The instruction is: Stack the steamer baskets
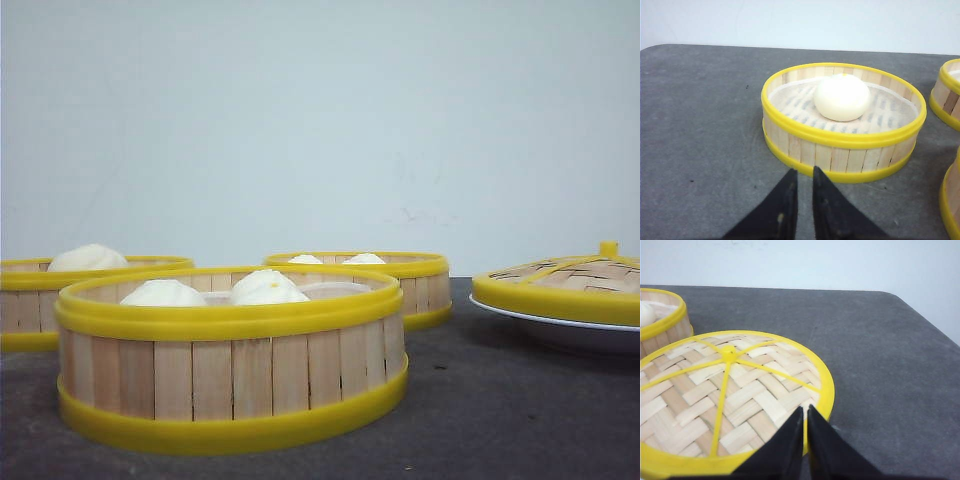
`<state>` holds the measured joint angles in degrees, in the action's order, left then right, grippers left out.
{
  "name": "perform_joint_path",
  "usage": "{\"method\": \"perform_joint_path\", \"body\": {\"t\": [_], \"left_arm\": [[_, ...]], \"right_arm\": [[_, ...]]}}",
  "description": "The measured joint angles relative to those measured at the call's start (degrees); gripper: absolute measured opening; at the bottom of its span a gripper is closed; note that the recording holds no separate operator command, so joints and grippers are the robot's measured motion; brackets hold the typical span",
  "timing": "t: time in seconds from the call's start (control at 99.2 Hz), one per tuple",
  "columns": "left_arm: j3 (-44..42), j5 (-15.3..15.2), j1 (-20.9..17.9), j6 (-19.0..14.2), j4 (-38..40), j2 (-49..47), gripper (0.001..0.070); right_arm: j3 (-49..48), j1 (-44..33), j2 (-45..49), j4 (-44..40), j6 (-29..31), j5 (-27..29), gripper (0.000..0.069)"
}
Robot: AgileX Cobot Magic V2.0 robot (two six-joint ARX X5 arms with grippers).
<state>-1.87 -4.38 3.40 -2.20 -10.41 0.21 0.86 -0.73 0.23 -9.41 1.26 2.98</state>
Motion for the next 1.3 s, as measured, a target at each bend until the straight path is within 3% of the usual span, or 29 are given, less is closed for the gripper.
{"method": "perform_joint_path", "body": {"t": [1.17, 1.301], "left_arm": [[0.0, 0.0, 0.0, 0.0, 0.0, 0.0, 0.0028], [0.0, 0.0, 0.0, -0.9, 0.0, 0.0, 0.0028]], "right_arm": [[-0.02, 0.0, 0.02, 1.62, 0.04, 0.66, 0.0008], [-0.02, 0.04, 0.0, 3.67, 1.86, -2.45, 0.0008]]}}
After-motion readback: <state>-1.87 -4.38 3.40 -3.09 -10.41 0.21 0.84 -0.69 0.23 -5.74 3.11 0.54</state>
